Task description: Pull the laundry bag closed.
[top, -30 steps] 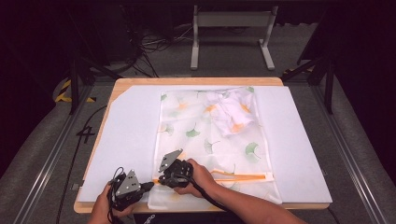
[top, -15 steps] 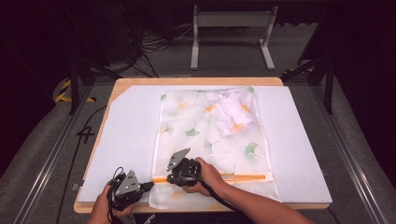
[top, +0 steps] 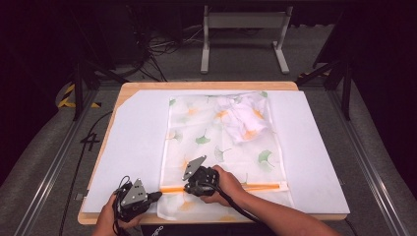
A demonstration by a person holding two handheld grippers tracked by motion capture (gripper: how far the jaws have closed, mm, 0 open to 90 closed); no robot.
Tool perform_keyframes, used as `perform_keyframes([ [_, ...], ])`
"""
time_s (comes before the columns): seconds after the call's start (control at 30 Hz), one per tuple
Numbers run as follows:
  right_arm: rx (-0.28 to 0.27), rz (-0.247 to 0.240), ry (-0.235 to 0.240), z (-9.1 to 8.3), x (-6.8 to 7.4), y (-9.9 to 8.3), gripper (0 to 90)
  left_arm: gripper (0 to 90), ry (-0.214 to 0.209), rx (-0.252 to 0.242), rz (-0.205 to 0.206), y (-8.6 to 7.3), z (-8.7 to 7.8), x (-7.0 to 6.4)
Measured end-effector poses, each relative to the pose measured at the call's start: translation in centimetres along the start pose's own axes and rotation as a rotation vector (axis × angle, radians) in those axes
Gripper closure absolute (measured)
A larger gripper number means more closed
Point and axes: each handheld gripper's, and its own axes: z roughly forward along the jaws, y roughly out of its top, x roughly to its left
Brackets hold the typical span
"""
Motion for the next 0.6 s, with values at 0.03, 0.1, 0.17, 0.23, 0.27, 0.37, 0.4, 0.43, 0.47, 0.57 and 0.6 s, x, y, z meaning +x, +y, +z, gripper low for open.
perform_keyframes([
  [0.03, 0.003, -0.004, 0.002, -0.1, 0.0, -0.1, 86.0, 90.0, 0.002, 0.001, 0.002, 0.0, 0.0, 0.0],
  [0.1, 0.015, -0.007, 0.003, -0.4, -0.1, -0.3, 86.0, 90.0, 0.002, 0.001, 0.002, 0.0, 0.0, 0.0],
  [0.17, 0.028, -0.011, -0.003, -0.6, -0.2, -0.5, 86.1, 90.0, 0.000, -0.001, 0.002, 0.0, 0.0, 0.0],
  [0.23, 0.041, -0.023, -0.008, -1.0, -0.4, -0.8, 86.1, 90.0, 0.000, 0.000, 0.002, 0.0, 0.0, 0.0],
  [0.27, 0.045, -0.019, -0.012, -1.1, -0.4, -0.9, 86.2, 90.0, 0.000, 0.000, 0.002, 0.0, 0.0, 0.0],
  [0.37, 0.056, -0.019, -0.014, -1.4, -0.5, -1.2, 86.2, 90.0, 0.000, -0.001, 0.000, 0.0, 0.0, 0.0],
  [0.4, 0.063, -0.025, -0.017, -1.6, -0.5, -1.4, 86.3, 90.0, 0.001, -0.001, 0.001, 0.0, 0.0, 0.0],
  [0.43, 0.064, -0.021, -0.023, -1.7, -0.6, -1.5, 86.3, 90.0, 0.001, -0.001, 0.002, 0.0, 0.0, 0.0],
  [0.47, 0.068, -0.016, -0.017, -1.8, -0.6, -1.7, 86.5, 90.0, 0.001, -0.002, 0.000, 0.0, 0.0, 0.0],
  [0.57, 0.067, -0.018, -0.013, -2.1, -0.6, -1.9, 87.7, 90.0, 0.000, -0.001, 0.001, 0.0, 0.0, 0.0],
  [0.6, 0.073, -0.023, -0.015, -2.2, -0.5, -2.0, 87.8, 90.0, 0.001, -0.001, 0.000, 0.0, 0.0, 0.0],
])
